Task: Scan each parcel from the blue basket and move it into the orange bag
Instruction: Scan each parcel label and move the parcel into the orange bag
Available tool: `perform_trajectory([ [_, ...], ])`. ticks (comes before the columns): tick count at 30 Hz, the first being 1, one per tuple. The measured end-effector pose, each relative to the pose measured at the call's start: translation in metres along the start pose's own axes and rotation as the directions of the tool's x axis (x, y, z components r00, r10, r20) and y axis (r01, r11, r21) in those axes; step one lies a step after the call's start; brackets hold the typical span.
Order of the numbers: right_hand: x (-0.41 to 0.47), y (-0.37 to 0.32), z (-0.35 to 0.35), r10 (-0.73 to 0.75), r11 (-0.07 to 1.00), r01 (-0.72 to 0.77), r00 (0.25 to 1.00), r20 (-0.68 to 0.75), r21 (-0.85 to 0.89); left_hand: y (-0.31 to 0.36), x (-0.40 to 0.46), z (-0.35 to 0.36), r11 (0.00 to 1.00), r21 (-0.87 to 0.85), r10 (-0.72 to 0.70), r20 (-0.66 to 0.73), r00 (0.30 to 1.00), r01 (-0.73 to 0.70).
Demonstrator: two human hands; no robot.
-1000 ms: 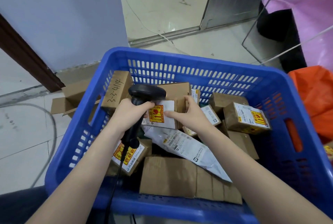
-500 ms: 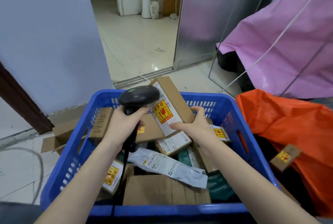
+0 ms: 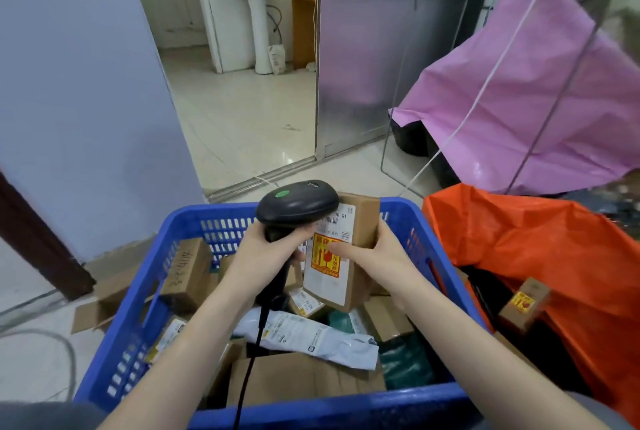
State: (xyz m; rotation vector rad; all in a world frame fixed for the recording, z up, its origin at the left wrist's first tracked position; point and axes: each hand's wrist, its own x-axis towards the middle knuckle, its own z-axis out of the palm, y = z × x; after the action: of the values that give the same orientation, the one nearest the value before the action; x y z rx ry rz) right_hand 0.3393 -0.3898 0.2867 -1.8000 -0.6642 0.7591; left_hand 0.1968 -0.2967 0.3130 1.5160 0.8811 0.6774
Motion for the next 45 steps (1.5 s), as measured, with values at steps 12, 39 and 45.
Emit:
perform_trajectory([
  [12,0.004,-0.002,-0.019,-0.045,0.995,0.060,0.982,-0.184,0.075,0.005,-0.002,0.014,0.996,0.070,-0.061,0.034,0.998,0.058],
  [39,0.009,0.005,-0.048,0.002,0.995,0.021,0.973,-0.231,0.101,0.007,0.013,0.044,0.995,0.087,-0.046,0.058,0.997,0.040],
  [45,0.013,0.019,-0.113,-0.028,0.997,0.052,0.920,-0.390,0.053,0.018,0.026,0.103,0.986,0.157,0.036,0.119,0.992,-0.054],
])
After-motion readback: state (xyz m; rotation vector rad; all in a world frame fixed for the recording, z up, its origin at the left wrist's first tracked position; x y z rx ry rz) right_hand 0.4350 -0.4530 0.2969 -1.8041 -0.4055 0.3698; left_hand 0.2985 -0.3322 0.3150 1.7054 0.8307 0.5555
